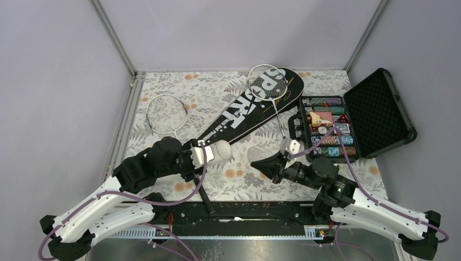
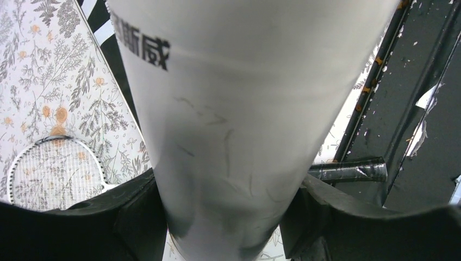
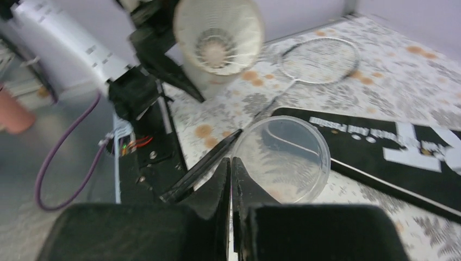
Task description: Pack up the badminton gear
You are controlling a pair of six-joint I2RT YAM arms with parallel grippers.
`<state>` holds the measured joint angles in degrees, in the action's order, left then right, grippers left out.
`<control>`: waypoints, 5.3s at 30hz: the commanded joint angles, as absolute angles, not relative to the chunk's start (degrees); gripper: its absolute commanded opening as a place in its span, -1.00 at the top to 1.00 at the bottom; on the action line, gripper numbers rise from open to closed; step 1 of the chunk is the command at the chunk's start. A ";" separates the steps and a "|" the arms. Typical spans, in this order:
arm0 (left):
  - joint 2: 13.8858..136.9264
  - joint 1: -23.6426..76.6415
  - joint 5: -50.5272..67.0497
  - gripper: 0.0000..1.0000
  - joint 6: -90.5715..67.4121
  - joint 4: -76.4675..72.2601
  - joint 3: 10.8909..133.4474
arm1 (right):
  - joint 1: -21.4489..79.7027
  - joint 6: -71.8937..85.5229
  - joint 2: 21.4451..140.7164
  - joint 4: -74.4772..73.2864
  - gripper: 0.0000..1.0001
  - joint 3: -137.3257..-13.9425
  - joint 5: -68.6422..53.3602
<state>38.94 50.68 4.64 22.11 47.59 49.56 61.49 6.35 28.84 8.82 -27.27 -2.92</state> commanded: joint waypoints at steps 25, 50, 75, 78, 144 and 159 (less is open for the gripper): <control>44.15 56.11 3.61 0.38 26.37 49.33 54.38 | 61.44 -2.78 46.19 29.34 1.00 -34.75 -27.14; 41.75 56.69 4.32 0.37 27.33 49.04 54.31 | 61.46 -0.36 46.78 30.02 1.00 -31.51 -29.12; 42.71 56.92 6.72 0.35 30.31 49.47 54.74 | 61.44 1.42 51.51 31.11 1.00 -35.01 -35.05; 42.79 56.95 6.77 0.34 30.47 49.45 54.93 | 61.44 1.95 51.83 31.28 1.00 -35.45 -35.86; 38.32 57.13 9.51 0.35 32.42 46.77 54.43 | 61.41 11.96 56.36 30.74 0.40 -36.58 -20.97; 39.72 57.13 12.27 0.38 22.68 41.62 58.98 | 62.19 12.08 62.65 36.56 0.38 -31.02 -16.91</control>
<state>40.34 56.53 5.78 24.95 58.83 51.77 61.56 12.73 59.09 42.89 -31.07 -20.05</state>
